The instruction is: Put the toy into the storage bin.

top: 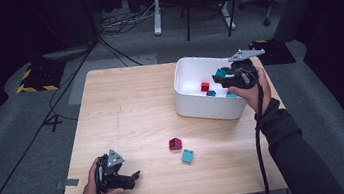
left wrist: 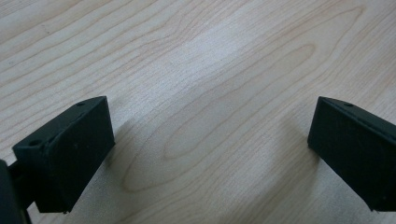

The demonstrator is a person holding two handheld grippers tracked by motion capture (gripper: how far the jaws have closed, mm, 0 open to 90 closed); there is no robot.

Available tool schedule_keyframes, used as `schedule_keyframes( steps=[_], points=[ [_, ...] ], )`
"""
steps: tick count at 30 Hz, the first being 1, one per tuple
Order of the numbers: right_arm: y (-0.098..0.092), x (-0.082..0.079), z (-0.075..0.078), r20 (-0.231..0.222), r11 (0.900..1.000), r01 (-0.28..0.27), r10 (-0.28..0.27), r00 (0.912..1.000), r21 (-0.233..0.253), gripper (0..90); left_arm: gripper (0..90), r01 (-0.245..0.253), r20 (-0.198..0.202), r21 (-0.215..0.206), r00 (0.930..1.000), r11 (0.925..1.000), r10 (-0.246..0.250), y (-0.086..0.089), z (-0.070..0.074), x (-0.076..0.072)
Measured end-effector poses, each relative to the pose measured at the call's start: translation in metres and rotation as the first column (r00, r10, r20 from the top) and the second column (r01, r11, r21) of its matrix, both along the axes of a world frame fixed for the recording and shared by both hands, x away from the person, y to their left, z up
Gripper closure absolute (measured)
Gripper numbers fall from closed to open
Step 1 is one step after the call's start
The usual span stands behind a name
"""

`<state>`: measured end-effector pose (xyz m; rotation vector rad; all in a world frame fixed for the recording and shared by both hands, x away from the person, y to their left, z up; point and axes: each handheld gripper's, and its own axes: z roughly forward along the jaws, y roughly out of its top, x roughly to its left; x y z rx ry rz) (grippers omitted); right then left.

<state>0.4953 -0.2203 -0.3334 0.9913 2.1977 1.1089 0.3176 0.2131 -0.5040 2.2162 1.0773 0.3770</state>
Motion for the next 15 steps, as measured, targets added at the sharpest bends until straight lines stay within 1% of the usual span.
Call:
schedule_keyframes(
  steps=[4, 6, 7, 10, 11, 15],
  points=[
    [-0.0001, -0.0008, 0.0007, 0.002, 1.0, 0.002, -0.002, 1.0, 0.002, 50.9, 0.6, 0.001, -0.001, 0.0, 1.0, 1.0, -0.001, 0.0, 0.0001, 0.0],
    [0.0, -0.0012, 0.0007, -0.002, 1.0, 0.006, -0.006, 1.0, 0.012, 50.6, 0.6, 0.001, -0.001, 0.0, 1.0, 1.0, -0.001, 0.0, 0.0001, 0.0],
    [-0.0002, -0.0012, 0.0006, -0.002, 1.0, 0.009, -0.009, 1.0, 0.008, 50.3, 0.6, 0.0, -0.001, 0.001, 1.0, 1.0, 0.0, 0.0, 0.0001, 0.0],
    [0.0004, -0.0022, 0.0003, 0.01, 1.0, 0.006, -0.006, 0.9999, 0.016, 46.2, 0.6, 0.001, -0.001, 0.001, 1.0, 1.0, -0.001, 0.0, 0.0001, 0.0],
    [0.0005, -0.0024, 0.0005, 0.008, 1.0, 0.009, -0.009, 0.9999, 0.012, 44.5, 0.6, 0.0, -0.001, 0.0, 1.0, 1.0, 0.0, 0.0, 0.0001, 0.0],
    [0.0003, -0.0033, 0.0002, 0.005, 1.0, 0.009, -0.009, 0.9999, 0.009, 44.4, 0.6, 0.0, -0.001, 0.0, 1.0, 1.0, 0.0, 0.0, 0.0001, 0.0]
  ],
)
